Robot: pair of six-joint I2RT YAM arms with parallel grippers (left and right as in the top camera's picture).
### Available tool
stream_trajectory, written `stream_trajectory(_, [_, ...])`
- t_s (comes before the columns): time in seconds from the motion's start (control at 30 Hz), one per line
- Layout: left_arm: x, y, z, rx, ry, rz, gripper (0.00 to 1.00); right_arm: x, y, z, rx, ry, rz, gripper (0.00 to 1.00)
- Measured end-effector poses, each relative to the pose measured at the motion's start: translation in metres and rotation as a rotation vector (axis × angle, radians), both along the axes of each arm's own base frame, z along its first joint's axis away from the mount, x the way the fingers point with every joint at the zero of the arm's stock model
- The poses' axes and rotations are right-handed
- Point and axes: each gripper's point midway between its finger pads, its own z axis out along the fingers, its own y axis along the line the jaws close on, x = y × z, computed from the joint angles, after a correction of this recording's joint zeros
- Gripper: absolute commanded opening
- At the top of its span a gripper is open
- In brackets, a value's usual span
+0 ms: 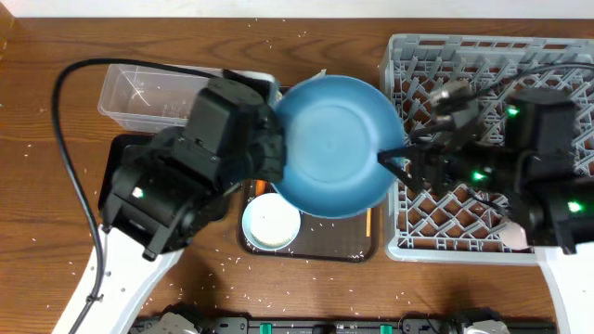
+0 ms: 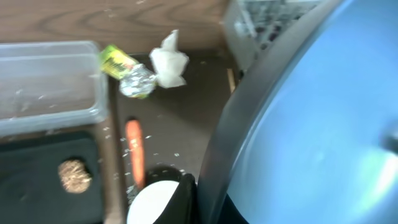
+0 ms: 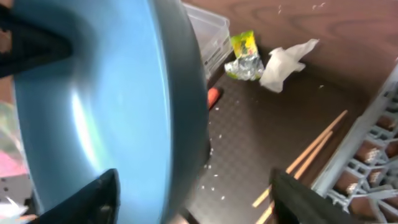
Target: Sort waste into correct bins and load items into the dishwasher rack
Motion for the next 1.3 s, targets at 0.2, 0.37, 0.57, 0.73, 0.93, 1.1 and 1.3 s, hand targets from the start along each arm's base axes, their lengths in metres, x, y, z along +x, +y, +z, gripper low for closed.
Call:
stream_trajectory(0.2, [-0.008,-0.014,0.001,-0.002,-0.005,-0.049,0.06,0.009,0.019,-0.015,-0.019,0.037,0.036,0.01])
stream_trajectory(0.37, [-0.009,-0.018,0.000,0.006,-0.011,-0.070,0.98,0.023,0.008,-0.022,-0.074,0.042,-0.072,0.01])
stream_trajectory(0.57, [-0.009,-0.019,0.002,-0.002,-0.020,-0.074,0.98,0.047,-0.047,-0.039,-0.280,0.030,-0.368,0.01])
stream_trajectory(0.73, [-0.012,-0.017,0.008,-0.012,-0.034,-0.073,0.98,0.059,-0.147,-0.033,-0.584,-0.041,-0.824,0.01])
stream_trajectory(0.93, [-0.019,-0.011,0.020,-0.035,-0.068,-0.073,0.98,0.039,-0.263,0.025,-0.864,-0.215,-1.424,0.01])
stream_trajectory(1.1, [-0.022,-0.009,0.021,-0.035,-0.067,-0.073,0.98,0.022,-0.304,0.045,-0.946,-0.247,-1.660,0.01])
stream_trajectory(1.3, [-0.027,-0.005,0.013,-0.010,-0.032,-0.074,0.98,0.027,-0.350,0.033,-1.082,-0.187,-1.806,0.01])
